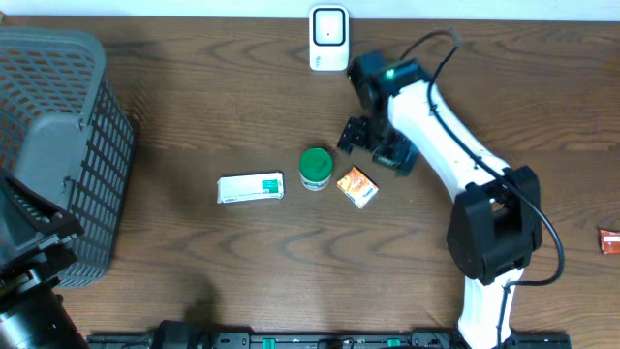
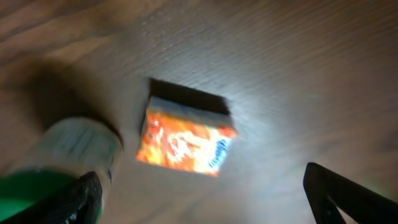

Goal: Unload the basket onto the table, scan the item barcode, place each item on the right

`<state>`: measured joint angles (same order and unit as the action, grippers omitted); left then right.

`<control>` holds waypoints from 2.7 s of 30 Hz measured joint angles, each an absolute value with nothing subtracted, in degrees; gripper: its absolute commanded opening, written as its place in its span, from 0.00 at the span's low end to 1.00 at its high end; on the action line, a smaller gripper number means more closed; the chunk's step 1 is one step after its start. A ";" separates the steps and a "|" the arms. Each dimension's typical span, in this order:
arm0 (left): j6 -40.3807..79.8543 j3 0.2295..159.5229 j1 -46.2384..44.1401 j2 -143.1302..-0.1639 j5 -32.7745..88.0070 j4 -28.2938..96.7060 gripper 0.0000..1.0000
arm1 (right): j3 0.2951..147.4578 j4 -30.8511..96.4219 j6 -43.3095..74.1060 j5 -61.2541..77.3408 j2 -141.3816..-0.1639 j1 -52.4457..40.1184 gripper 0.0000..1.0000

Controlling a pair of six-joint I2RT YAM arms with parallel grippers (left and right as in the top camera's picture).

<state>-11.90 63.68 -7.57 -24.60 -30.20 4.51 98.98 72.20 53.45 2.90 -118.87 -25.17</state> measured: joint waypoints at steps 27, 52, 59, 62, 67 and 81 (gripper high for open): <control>-11.90 63.68 -7.57 -24.60 -30.20 4.51 0.95 | 75.40 49.78 70.13 2.98 -115.39 -28.95 0.79; -11.90 63.68 -7.57 -24.60 -30.20 4.54 0.95 | 94.13 75.66 57.32 4.43 -118.45 -29.06 0.67; -11.88 63.68 -7.57 -24.60 -30.20 4.51 0.95 | 103.63 85.38 49.08 12.75 -118.45 -29.06 0.66; -11.90 63.68 -7.57 -24.60 -30.20 4.54 0.95 | 105.45 86.24 46.98 14.22 -118.45 -29.06 0.65; -11.90 63.68 -7.57 -24.60 -30.20 4.51 0.95 | 106.02 80.66 45.08 11.51 -118.45 -29.06 0.67; -11.88 63.68 -7.57 -24.60 -30.20 4.51 0.95 | 106.13 56.86 37.58 1.91 -118.45 -29.06 0.68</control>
